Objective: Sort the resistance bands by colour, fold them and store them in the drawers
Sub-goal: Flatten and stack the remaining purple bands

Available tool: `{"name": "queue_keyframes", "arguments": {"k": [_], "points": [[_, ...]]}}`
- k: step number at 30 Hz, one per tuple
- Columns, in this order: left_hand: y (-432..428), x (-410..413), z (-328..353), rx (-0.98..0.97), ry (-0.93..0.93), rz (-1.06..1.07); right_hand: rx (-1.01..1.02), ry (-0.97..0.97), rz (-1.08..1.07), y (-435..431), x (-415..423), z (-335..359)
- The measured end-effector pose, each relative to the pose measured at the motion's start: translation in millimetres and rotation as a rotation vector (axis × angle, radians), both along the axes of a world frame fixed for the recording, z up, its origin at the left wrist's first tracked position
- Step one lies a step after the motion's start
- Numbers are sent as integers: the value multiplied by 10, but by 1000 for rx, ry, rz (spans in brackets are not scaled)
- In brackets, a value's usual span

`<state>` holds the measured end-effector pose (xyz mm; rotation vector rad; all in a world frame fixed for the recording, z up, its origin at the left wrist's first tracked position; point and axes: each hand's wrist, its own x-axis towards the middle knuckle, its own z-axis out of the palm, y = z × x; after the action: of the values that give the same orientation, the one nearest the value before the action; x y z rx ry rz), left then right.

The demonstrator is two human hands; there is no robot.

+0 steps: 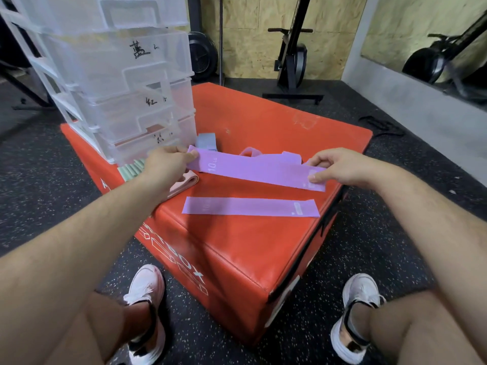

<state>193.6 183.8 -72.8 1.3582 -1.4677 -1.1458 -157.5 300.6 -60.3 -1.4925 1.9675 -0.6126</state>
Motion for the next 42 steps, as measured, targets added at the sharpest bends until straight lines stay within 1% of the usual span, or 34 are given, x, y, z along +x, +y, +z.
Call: {"name": "queue_keyframes", "arguments": {"k": [2,4,6,10,14,18,23,26,29,32,34,39,42], "points": [[70,22,-132,43,-15,-13,3,-72,-43,73,-28,-65],[103,66,-291,35,-135,1,19,-129,-77,133,-5,-148],[118,126,-451,23,-251,-1,59,-128,-85,185,74,-269],[123,225,-680,-10,-437,10,71,32,-67,226,253,-471],[135,234,-722,-64,-556,-6,36,117,-64,202,288,-551],[188,211,-722,-138,-624,-24,44,141,-70,205,309,-558],[242,201,-719,-234,-625,-30,56,231,-19,219,325,-543],[226,196,-705,-269,-751,-94,79,223,-6,221,314,-491],[180,128,-642,-293,-854,-105,14,250,-50,171,274,-408],[144,-99,-502,-353,-848,-98,-77,329,-81,82,210,-360],[98,-330,-440,-411,-818,-145,-96,359,-64,5,188,-386],[81,-971,-383,-439,-690,-370,-22,437,-2,-233,149,-509],[121,-1270,-381,-446,-637,-455,8,501,23,-326,77,-570]]}}
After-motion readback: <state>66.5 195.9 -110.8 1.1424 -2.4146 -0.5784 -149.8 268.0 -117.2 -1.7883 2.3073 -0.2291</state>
